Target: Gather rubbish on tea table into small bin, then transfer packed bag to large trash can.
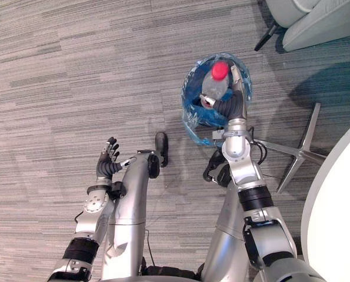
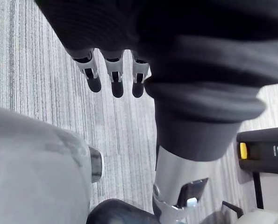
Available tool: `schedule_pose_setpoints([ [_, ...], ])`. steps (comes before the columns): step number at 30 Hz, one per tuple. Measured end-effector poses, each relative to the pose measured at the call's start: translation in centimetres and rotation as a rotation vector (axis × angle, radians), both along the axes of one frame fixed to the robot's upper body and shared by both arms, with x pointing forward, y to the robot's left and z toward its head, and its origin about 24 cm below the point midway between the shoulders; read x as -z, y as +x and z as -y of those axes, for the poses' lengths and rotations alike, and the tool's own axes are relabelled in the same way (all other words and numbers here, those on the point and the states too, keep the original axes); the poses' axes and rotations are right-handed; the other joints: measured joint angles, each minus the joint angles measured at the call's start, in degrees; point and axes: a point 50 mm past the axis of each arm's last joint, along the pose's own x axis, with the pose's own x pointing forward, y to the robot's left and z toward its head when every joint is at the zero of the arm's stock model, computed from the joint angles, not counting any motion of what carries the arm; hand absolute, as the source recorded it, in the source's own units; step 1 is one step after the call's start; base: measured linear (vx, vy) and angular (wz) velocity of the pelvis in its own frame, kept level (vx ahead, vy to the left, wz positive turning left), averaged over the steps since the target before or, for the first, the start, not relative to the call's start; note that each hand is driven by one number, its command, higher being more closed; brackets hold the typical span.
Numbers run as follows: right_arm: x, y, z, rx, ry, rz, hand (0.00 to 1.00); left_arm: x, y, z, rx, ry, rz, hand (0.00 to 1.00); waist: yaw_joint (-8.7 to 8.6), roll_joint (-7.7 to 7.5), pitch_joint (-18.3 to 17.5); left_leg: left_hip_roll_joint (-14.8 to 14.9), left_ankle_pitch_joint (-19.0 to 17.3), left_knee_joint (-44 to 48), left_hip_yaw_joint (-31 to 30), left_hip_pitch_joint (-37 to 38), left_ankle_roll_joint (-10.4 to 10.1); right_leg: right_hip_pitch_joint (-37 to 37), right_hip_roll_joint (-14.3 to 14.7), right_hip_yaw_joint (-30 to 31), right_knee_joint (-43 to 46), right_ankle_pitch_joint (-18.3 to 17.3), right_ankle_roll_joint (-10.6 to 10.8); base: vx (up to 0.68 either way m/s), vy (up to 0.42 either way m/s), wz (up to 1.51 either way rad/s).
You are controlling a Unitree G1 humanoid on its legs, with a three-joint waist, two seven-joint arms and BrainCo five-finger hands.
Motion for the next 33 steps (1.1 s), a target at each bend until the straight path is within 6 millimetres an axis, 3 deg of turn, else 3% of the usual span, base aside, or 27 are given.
schedule_pose_setpoints([
  [9, 3.9, -1.4, -0.5, 0.003, -0.158, -0.1, 0.0, 0.8, -0.1, 0.0, -0.003, 0.001, -0.034, 0.0, -0.04, -0.37, -1.5, 0.7, 0.5, -1.8, -0.4, 1.5, -0.8, 1.6, 1.0, -0.8, -2.1, 0.3, -0.4, -0.03, 0.002, -0.03],
  [16, 6.0, -2.1, -2.7, -0.084, -0.35, -0.153, 0.0, 1.3, -0.2, 0.1, 0.001, 0.007, -0.056, 0.0, -0.15, -0.98, -3.1, 1.4, 1.1, -4.2, -0.4, 3.3, -1.6, 3.2, 2.0, -1.3, -4.2, 0.4, -0.6, 0.0, -0.006, -0.01],
  [25, 8.9, -1.0, -4.0, -0.117, -0.58, -0.271, 0.0, 1.3, -0.2, -0.1, -0.005, 0.013, -0.055, 0.0, -0.09, -1.04, -3.1, 1.4, 1.9, -6.3, -1.0, 2.9, -2.2, 2.9, 2.1, -2.6, -5.3, 0.7, -1.1, 0.0, -0.011, 0.04],
  [33, 9.7, 0.8, -3.5, -0.058, -0.667, -0.362, 0.0, 0.8, 0.2, -0.4, -0.024, 0.023, -0.034, 0.0, -0.14, -1.04, -3.1, 0.3, 3.0, -6.9, -2.2, -0.8, -3.1, -0.7, 1.2, -3.6, -3.9, -0.2, -0.7, -0.02, -0.013, 0.13],
])
